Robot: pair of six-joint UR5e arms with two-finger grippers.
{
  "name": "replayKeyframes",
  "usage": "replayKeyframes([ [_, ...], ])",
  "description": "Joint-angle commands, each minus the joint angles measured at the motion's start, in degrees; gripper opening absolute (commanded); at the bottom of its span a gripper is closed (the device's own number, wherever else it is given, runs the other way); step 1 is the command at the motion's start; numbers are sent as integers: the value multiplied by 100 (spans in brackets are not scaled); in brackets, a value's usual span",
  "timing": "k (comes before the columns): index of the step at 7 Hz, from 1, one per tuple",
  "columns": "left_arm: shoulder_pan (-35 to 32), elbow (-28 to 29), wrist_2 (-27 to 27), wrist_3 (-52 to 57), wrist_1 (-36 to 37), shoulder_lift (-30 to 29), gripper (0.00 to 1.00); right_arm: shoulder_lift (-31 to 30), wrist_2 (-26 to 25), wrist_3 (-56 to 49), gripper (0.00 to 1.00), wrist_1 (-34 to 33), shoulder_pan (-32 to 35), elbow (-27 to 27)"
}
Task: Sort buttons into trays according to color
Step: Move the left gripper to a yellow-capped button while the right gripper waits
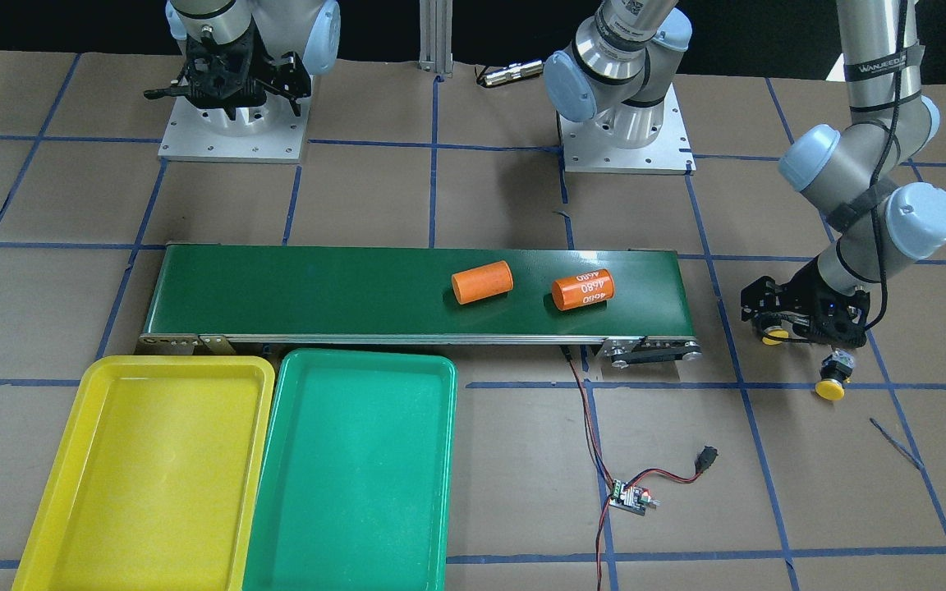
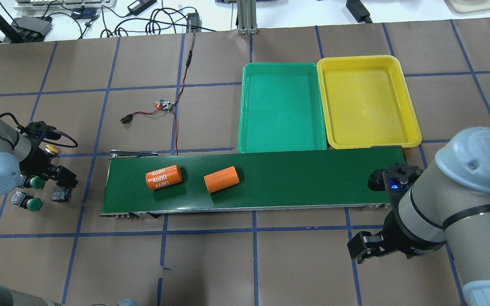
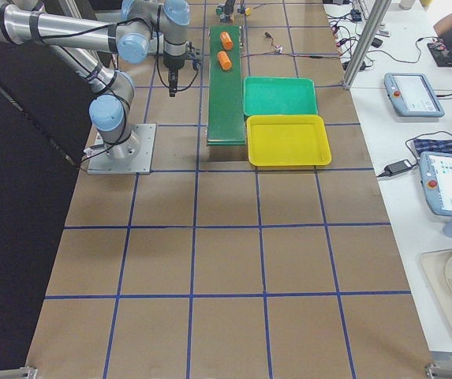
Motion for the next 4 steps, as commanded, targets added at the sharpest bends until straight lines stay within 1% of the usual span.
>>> replayKeyframes([
  [1,25,-110,5,-153,57,-50,84,-76,14,-14,100,-310,-5,175],
  [2,34,-119,5,-152,57,-50,47,-76,-3,-22,100,-661,-5,175],
  [3,34,-119,5,-161,48,-6,0,-76,5,-14,100,-673,3,183],
  [4,17,-111,49,-161,48,107,0,-76,-3,-14,100,-673,3,183],
])
